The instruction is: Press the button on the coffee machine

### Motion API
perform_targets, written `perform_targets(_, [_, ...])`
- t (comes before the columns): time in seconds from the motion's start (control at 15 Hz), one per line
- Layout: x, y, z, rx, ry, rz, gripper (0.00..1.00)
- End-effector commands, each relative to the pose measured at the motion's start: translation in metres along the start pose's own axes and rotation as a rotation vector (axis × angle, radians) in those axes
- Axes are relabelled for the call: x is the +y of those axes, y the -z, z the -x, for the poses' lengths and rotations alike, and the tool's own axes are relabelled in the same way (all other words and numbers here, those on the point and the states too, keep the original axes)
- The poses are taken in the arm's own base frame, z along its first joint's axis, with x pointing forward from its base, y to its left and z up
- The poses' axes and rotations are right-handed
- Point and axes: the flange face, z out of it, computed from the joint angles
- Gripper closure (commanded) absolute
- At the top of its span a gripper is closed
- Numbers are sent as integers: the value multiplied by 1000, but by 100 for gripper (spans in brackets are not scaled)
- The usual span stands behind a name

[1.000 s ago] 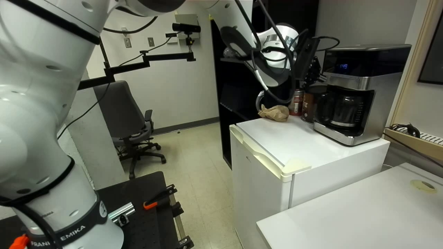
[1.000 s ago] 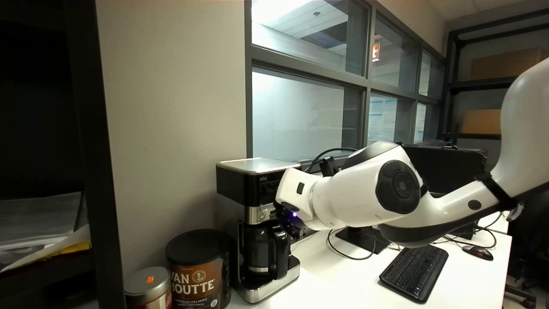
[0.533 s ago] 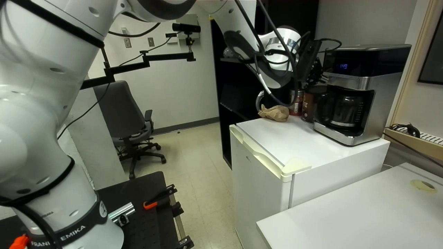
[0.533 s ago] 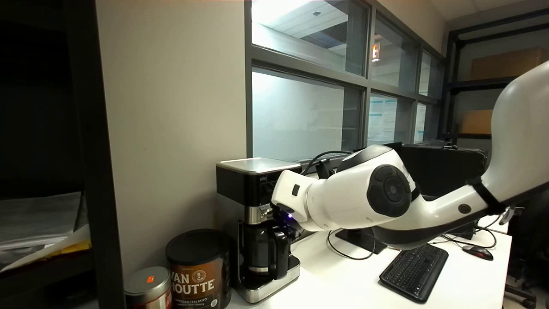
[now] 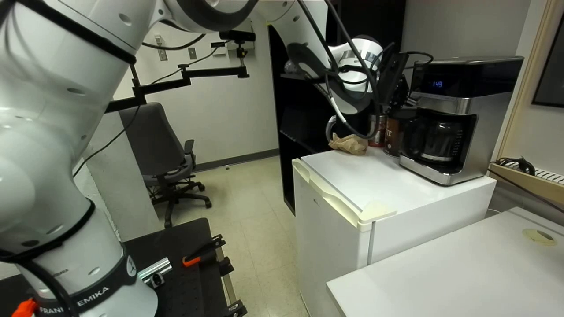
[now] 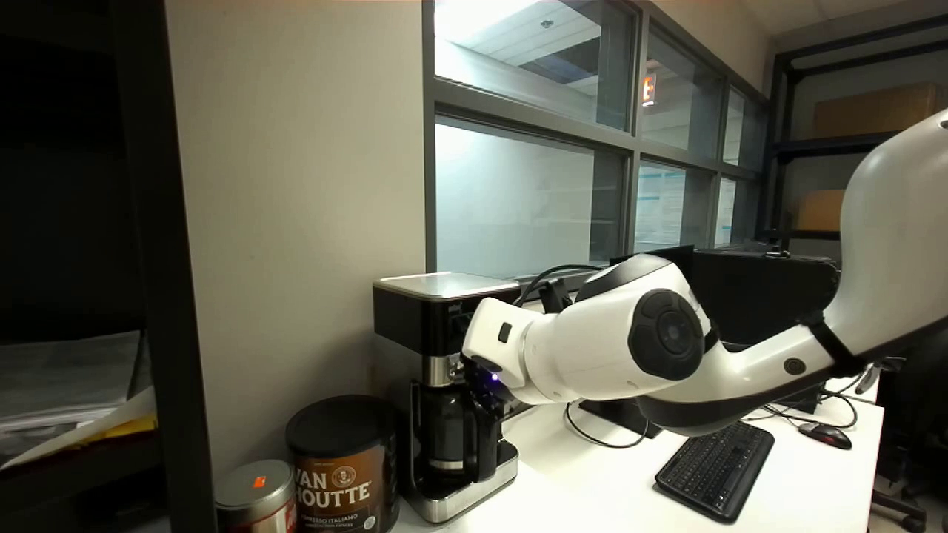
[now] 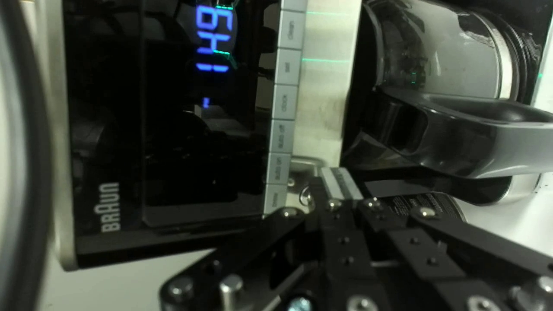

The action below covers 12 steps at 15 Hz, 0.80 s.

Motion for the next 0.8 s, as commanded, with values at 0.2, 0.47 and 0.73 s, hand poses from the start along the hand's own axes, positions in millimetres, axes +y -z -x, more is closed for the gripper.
perform_targets(0.2, [7, -5, -11, 37, -4, 22, 100])
perform_targets(0.47, [8, -6, -12, 42, -7, 26, 100])
perform_targets(0.73, [11, -7, -12, 43, -7, 33, 100])
